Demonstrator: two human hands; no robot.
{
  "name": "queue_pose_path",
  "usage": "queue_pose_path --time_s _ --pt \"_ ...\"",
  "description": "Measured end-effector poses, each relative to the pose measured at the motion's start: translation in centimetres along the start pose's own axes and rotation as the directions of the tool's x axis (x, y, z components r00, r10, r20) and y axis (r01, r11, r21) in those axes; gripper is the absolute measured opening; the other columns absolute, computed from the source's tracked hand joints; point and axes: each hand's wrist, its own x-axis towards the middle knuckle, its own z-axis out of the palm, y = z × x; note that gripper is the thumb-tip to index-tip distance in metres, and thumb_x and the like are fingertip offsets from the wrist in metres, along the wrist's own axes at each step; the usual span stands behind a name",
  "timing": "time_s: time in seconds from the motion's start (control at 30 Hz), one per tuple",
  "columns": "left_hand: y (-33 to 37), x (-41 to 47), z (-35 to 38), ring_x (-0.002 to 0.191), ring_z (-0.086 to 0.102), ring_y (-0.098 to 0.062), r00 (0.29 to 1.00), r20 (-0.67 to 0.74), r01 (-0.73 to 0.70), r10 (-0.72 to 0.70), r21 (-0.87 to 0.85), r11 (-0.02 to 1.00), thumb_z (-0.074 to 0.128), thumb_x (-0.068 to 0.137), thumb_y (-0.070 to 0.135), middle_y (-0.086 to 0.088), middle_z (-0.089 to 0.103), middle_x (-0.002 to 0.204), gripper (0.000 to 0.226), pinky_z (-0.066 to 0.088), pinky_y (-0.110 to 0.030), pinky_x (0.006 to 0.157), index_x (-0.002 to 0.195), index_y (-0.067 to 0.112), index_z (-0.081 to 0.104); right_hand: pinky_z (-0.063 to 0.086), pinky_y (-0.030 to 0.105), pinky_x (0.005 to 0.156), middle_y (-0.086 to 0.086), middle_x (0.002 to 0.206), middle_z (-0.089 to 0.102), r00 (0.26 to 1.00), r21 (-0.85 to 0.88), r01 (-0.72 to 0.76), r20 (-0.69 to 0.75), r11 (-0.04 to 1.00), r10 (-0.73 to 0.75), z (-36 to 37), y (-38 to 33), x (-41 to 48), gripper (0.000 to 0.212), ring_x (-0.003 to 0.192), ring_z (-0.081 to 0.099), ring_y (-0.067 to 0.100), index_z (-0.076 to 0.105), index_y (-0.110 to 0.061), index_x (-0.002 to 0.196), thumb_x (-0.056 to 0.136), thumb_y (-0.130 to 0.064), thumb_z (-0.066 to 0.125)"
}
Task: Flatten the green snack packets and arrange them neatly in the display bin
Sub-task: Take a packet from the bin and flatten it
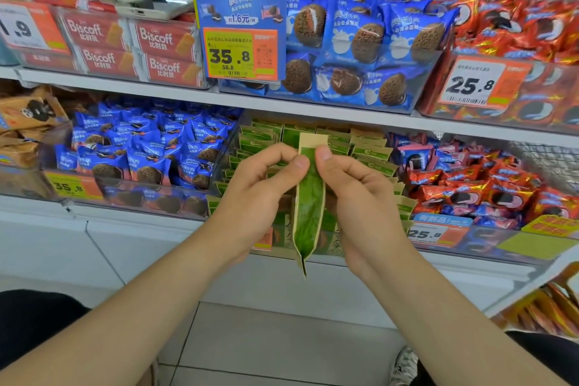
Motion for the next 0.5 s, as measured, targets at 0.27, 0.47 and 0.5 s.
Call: queue_pose_path --time_s 0.27,0.47,0.5 --pt "-0.7 0.6 -0.9 0.085 0.056 -0.025 0.986 -0.16 -0.056 0.046 -0.054 0.997 0.055 0.111 0.027 -0.009 0.06 0.09 0.024 0.05 -0.047 0.079 0.091 0.016 0.062 0.06 0.035 0.085 -0.007 0.102 0.076 0.955 -0.477 0.259 0.256 0.84 -0.149 -0.2 0.1 0.2 0.018 0.096 0.071 0.007 0.072 -0.024 0.112 0.097 -0.033 0.075" --pt "-0.6 0.7 -0.8 0.088 0.061 -0.025 0.968 -0.234 0.025 -0.087 -0.254 0.967 0.055 0.11 0.03 -0.015 0.065 0.099 0.033 0.058 -0.04 0.075 0.108 -0.002 0.06 0.055 0.036 0.067 -0.004 0.098 0.072 0.894 -0.623 0.389 0.434 0.678 -0.114 -0.5 0.7 -1.2 0.032 0.077 0.067 0.011 0.041 -0.029 0.122 0.104 -0.046 0.061" --pt "-0.5 0.7 -0.7 0.091 0.062 -0.027 0.974 -0.21 0.029 -0.083 -0.246 0.969 0.056 0.109 0.031 -0.018 0.066 0.101 0.04 0.06 -0.043 0.079 0.11 -0.008 0.056 0.056 0.043 0.065 -0.001 0.092 0.071 0.904 -0.599 0.387 0.396 0.701 -0.16 -0.5 0.7 -1.2 0.031 0.073 0.066 0.016 0.042 -0.026 0.118 0.104 -0.045 0.061"
